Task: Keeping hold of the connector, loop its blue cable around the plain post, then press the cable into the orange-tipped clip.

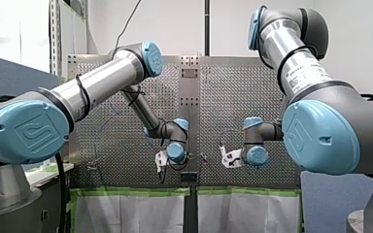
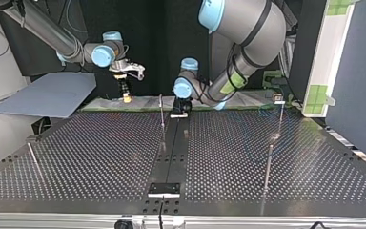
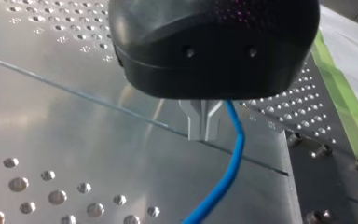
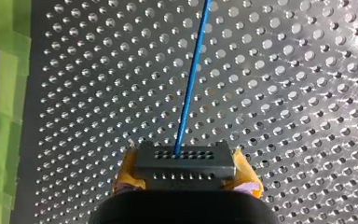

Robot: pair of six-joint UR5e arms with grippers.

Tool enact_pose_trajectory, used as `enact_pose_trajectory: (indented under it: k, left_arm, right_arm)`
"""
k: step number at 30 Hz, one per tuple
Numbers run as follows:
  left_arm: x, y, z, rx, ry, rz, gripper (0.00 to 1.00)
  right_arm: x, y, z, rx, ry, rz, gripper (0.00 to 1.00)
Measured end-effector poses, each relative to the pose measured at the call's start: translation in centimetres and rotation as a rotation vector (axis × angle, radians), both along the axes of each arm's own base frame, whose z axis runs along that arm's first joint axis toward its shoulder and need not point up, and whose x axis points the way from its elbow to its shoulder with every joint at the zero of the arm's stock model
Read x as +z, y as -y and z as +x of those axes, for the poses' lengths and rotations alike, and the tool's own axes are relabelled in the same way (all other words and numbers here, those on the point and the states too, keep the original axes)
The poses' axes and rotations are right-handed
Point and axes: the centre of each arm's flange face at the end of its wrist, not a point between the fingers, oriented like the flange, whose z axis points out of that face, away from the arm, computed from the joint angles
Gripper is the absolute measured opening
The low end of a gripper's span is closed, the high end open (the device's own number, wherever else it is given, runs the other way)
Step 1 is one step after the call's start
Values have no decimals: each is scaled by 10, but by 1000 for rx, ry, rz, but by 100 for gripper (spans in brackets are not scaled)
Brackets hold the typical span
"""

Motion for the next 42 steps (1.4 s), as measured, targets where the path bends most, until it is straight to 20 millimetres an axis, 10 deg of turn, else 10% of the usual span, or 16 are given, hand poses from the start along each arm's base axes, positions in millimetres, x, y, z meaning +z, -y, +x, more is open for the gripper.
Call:
enact_pose_trajectory:
  k: [21, 25, 34, 36, 38, 42]
  left_arm:
    - [3, 5, 5, -32, 20, -19, 5]
    - [3, 5, 5, -32, 20, -19, 32]
    - [3, 5, 5, -32, 20, -19, 36]
    - [3, 5, 5, -32, 20, -19, 47]
    - [3, 5, 5, -32, 20, -19, 82]
    - [3, 5, 5, -32, 20, -19, 100]
  right_arm:
    - [10, 10, 12, 13, -9, 8, 0]
    - [10, 9, 12, 13, -10, 9, 0]
    - [10, 9, 12, 13, -10, 9, 0]
    - [10, 9, 12, 14, -10, 9, 0]
    - [10, 9, 12, 13, -10, 9, 0]
    - [10, 9, 12, 13, -10, 9, 0]
